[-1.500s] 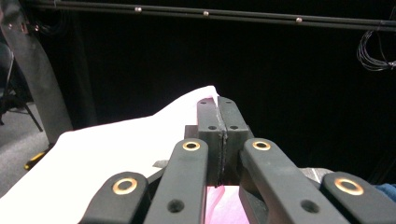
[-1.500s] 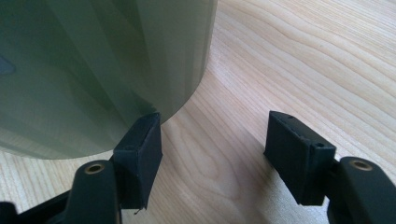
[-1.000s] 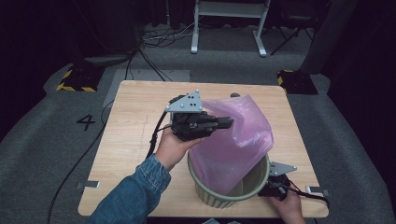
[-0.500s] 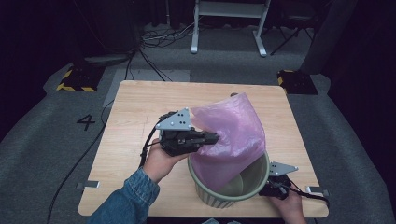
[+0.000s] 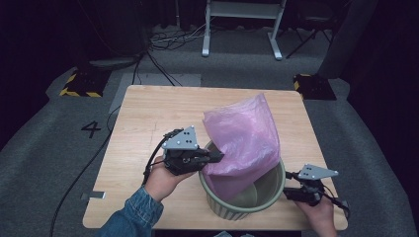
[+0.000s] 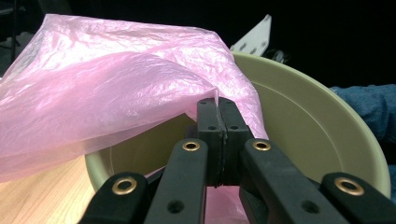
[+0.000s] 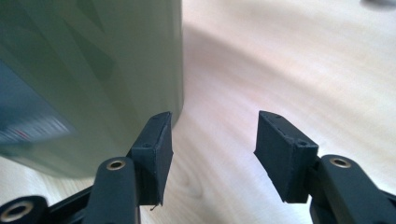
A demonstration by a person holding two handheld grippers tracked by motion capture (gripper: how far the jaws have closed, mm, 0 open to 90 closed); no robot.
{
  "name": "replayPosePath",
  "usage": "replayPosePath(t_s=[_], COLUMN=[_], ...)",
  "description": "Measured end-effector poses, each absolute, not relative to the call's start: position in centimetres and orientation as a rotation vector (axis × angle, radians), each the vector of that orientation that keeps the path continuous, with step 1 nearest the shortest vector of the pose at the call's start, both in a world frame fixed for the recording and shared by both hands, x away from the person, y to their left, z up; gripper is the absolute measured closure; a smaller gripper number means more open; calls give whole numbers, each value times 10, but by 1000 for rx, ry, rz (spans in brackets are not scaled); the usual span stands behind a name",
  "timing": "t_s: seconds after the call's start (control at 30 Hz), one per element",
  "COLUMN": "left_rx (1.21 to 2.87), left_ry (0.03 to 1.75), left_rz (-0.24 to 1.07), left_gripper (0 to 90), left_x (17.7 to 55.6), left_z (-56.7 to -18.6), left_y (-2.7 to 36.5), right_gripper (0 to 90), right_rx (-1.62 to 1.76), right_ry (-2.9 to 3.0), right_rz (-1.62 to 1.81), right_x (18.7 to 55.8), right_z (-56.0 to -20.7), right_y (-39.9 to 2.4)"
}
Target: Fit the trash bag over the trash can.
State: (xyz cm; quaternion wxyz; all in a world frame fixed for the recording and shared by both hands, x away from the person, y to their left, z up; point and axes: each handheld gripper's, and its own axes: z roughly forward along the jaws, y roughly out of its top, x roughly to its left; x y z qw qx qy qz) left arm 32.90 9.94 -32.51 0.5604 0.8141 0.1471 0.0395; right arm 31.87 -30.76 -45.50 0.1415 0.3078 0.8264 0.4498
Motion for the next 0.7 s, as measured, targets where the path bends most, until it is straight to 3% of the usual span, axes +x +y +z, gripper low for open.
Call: replayPosePath(t_s=[0.3,0.7], left_rx=[1963,2067], left_ry=[327,315], left_rz=[116,100], left_gripper=[894,893], left_x=[326,323], left_z=[-333,-338], left_y=[94,83], right_gripper=[424,396], right_rx=[841,741], right_ry=[2297,2291], right_rz=[1354,1414], right_x=[319,333], right_z=[-392,-338], right_y=[-326,-304])
